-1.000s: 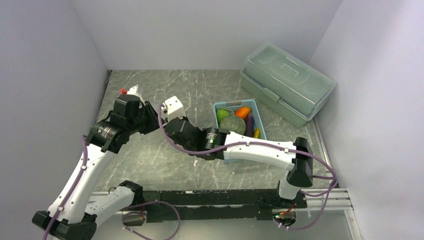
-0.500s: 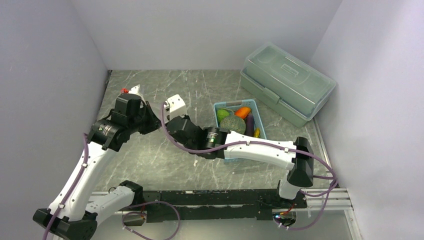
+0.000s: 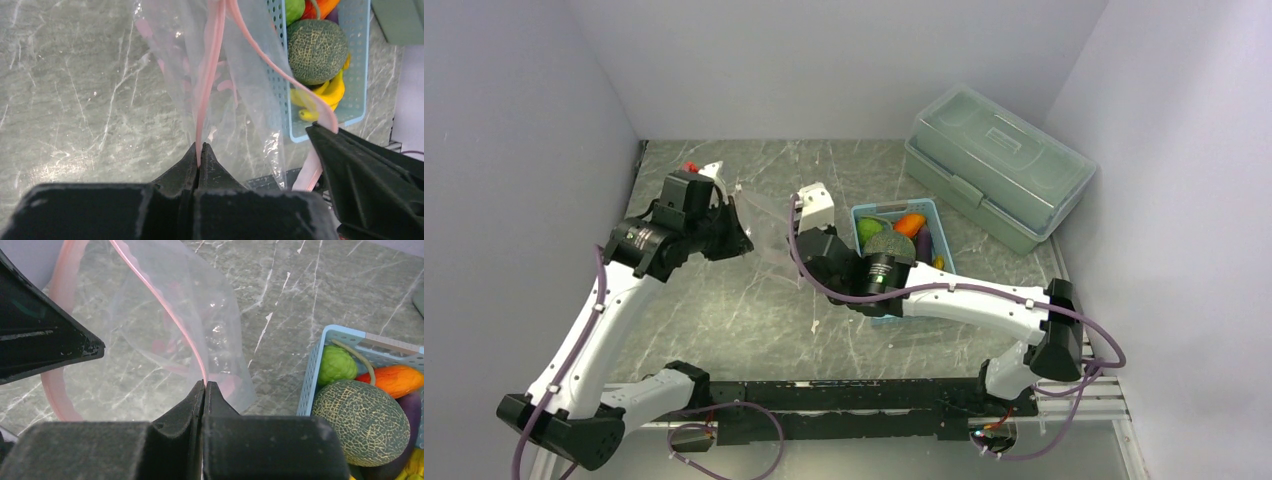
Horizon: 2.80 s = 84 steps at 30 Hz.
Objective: Place the food in the zip-top bag and seal the zipper
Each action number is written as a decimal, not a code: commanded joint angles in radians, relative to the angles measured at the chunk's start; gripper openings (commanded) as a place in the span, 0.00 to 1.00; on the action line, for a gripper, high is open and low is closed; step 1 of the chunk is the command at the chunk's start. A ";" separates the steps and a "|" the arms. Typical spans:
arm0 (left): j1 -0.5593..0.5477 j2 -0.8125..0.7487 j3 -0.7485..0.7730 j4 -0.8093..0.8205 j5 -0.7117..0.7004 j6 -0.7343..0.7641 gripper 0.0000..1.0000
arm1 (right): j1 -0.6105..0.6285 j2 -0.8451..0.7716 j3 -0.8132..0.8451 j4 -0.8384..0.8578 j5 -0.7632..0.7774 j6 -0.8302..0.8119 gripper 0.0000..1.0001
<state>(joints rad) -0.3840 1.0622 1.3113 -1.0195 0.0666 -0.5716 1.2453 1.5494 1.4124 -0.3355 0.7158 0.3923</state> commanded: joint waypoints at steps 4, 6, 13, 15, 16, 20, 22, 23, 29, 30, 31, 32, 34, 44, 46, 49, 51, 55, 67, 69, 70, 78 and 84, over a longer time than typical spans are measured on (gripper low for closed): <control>-0.004 0.028 0.059 -0.036 0.067 0.099 0.00 | -0.008 -0.044 0.013 0.050 -0.005 0.002 0.10; -0.004 0.036 0.064 -0.043 0.075 0.108 0.00 | -0.007 -0.036 0.031 0.049 -0.023 -0.007 0.13; -0.004 0.035 0.056 -0.045 0.072 0.125 0.00 | -0.007 0.026 0.110 0.024 -0.056 -0.037 0.28; -0.004 0.033 0.056 -0.045 0.069 0.128 0.00 | -0.007 0.042 0.137 0.016 -0.058 -0.048 0.30; -0.004 0.032 0.057 -0.045 0.067 0.129 0.00 | -0.009 0.052 0.149 0.012 -0.057 -0.054 0.32; -0.004 0.029 0.057 -0.042 0.066 0.133 0.00 | -0.009 0.100 0.212 -0.028 -0.070 -0.070 0.35; -0.004 0.029 0.058 -0.042 0.064 0.135 0.00 | -0.009 0.120 0.237 -0.042 -0.079 -0.072 0.36; -0.004 0.027 0.059 -0.042 0.062 0.136 0.00 | -0.008 0.128 0.245 -0.048 -0.083 -0.073 0.37; -0.004 0.018 0.067 -0.046 0.052 0.139 0.00 | -0.009 0.189 0.294 -0.104 -0.071 -0.078 0.37; -0.004 0.016 0.070 -0.047 0.050 0.139 0.00 | -0.009 0.196 0.298 -0.116 -0.061 -0.077 0.36; -0.004 0.015 0.071 -0.048 0.048 0.140 0.00 | -0.009 0.201 0.301 -0.123 -0.051 -0.076 0.34; -0.004 0.014 0.072 -0.049 0.047 0.141 0.00 | -0.009 0.202 0.299 -0.126 -0.044 -0.076 0.29; -0.004 0.014 0.075 -0.053 0.044 0.144 0.00 | -0.009 0.201 0.295 -0.126 -0.028 -0.080 0.23; -0.004 0.053 0.179 -0.138 -0.046 0.184 0.00 | -0.050 0.161 0.282 -0.154 0.040 -0.110 0.00; -0.004 0.066 0.210 -0.160 -0.060 0.195 0.00 | -0.067 0.149 0.269 -0.148 0.039 -0.110 0.00; -0.004 0.087 0.255 -0.192 -0.065 0.214 0.00 | -0.089 0.134 0.253 -0.140 0.039 -0.112 0.00; -0.004 0.104 0.281 -0.220 -0.116 0.226 0.00 | -0.108 0.127 0.243 -0.137 0.035 -0.109 0.00; -0.004 0.124 0.319 -0.257 -0.186 0.244 0.00 | -0.143 0.099 0.204 -0.122 0.005 -0.097 0.00; -0.004 0.202 0.411 -0.288 -0.290 0.279 0.00 | -0.213 0.081 0.060 -0.080 -0.143 -0.003 0.00; -0.004 0.217 0.436 -0.295 -0.309 0.290 0.00 | -0.219 0.080 0.042 -0.069 -0.159 0.006 0.00; -0.004 0.224 0.448 -0.298 -0.316 0.295 0.00 | -0.220 0.082 0.035 -0.063 -0.169 0.012 0.00; -0.021 0.288 0.542 -0.338 -0.390 0.313 0.00 | -0.232 0.125 -0.002 0.019 -0.286 0.074 0.00; -0.060 0.325 0.491 -0.326 -0.413 0.316 0.00 | -0.244 0.147 -0.041 0.048 -0.315 0.097 0.00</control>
<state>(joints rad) -0.4263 1.3724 1.8046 -1.3457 -0.2451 -0.2768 1.0283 1.6691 1.4170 -0.2550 0.4019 0.4656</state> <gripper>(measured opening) 0.014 0.015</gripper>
